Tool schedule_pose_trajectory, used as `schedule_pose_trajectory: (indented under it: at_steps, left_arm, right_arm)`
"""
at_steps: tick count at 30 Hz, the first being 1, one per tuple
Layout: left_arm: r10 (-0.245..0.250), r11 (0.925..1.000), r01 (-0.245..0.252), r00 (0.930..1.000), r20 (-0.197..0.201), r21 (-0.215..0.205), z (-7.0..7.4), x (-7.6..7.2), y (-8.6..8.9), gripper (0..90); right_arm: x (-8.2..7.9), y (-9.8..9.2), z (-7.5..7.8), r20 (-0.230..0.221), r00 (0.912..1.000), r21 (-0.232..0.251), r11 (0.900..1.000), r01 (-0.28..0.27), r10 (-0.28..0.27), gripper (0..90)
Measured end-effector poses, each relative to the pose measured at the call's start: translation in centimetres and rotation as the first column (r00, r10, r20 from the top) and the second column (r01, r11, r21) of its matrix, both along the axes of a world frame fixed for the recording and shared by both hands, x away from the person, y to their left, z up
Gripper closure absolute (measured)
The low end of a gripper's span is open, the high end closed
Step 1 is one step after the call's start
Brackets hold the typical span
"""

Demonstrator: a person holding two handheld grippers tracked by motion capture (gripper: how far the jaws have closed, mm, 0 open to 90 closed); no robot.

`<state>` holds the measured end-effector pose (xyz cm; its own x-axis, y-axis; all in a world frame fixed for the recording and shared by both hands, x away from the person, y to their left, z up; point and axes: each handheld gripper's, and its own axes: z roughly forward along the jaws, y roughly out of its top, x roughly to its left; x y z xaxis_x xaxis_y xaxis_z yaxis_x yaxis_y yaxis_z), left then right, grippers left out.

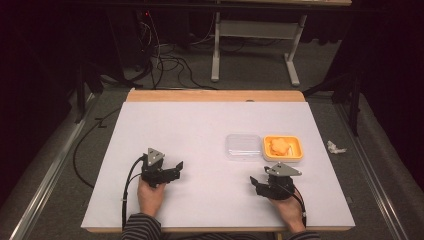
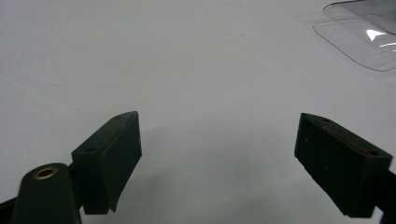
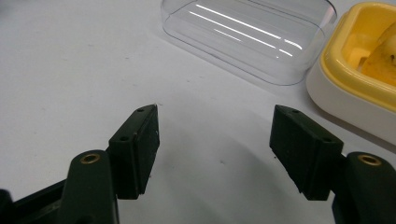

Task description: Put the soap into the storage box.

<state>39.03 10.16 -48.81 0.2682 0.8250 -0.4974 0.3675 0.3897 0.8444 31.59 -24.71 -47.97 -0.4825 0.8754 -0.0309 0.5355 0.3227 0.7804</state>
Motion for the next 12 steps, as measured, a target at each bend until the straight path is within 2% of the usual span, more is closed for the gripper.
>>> schedule_pose_trajectory:
  at_steps: [12]
  left_arm:
    - [0.019, 0.9998, -0.019, 0.9998, -0.002, 0.009, -0.04, 0.10, -0.10, 16.6]
  right_arm:
    - [-0.03, 0.02, -0.04, 0.001, 0.9998, 0.000, 1.000, -0.020, 0.020, 38.8]
